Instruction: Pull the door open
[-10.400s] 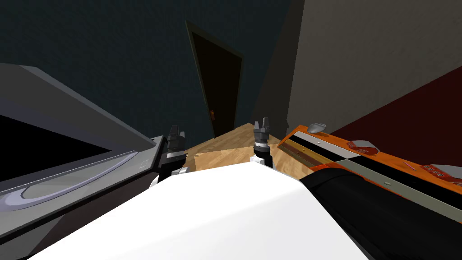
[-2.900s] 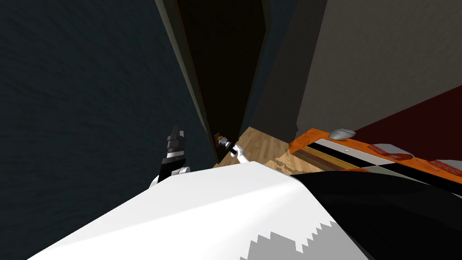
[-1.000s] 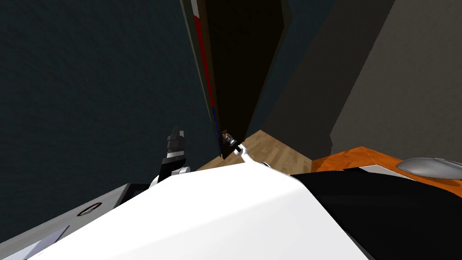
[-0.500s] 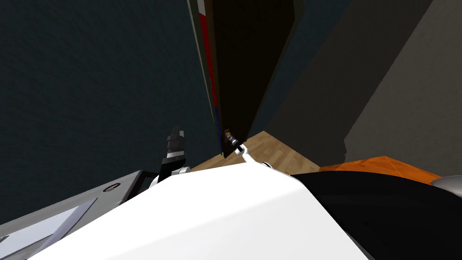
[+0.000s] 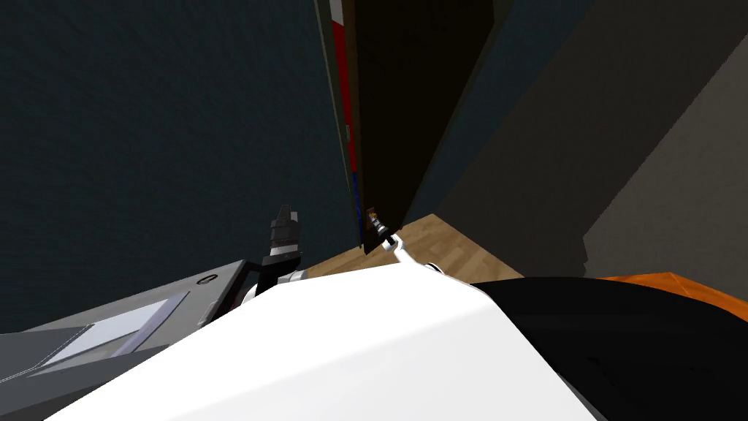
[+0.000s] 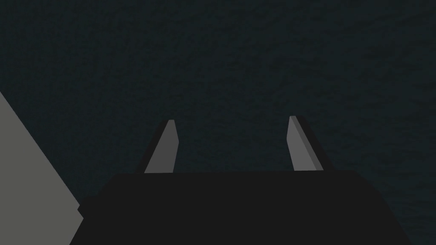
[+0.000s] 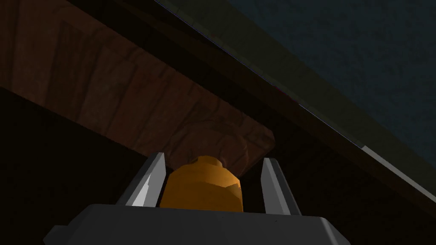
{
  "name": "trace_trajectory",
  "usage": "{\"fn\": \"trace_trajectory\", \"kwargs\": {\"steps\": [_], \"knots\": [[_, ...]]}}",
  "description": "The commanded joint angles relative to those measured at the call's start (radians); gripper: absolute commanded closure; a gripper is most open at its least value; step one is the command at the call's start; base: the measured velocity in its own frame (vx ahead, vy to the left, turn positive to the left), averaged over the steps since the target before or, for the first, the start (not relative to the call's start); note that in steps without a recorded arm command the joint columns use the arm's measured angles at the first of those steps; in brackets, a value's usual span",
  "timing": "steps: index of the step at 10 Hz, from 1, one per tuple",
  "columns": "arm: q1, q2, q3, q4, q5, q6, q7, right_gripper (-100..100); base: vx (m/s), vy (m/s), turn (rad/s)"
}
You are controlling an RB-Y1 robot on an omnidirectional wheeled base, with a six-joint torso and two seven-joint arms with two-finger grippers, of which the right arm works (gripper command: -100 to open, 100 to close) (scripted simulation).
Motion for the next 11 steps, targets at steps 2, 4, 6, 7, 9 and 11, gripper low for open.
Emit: {"fn": "trace_trajectory", "kwargs": {"steps": [2,4,6,7,9,11], "knots": [[-0.007,-0.004,0.010,0.009,-0.076,-0.010,-0.073,100,-0.067,-0.021,0.186],[-0.007,-0.011,0.009,0.010,-0.119,-0.008,-0.108,100,-0.067,-0.042,0.174],[0.004,-0.028,0.006,-0.004,-0.077,-0.007,-0.056,-100,-0.031,0.004,-0.040],[0.011,-0.044,0.004,-0.012,-0.051,-0.015,-0.016,-100,-0.029,0.005,-0.035],[0.020,-0.064,0.001,-0.021,-0.019,-0.024,0.037,-100,-0.025,0.001,-0.050],[0.030,-0.086,-0.003,-0.031,0.017,-0.035,0.094,-100,-0.025,0.003,-0.041]]}}
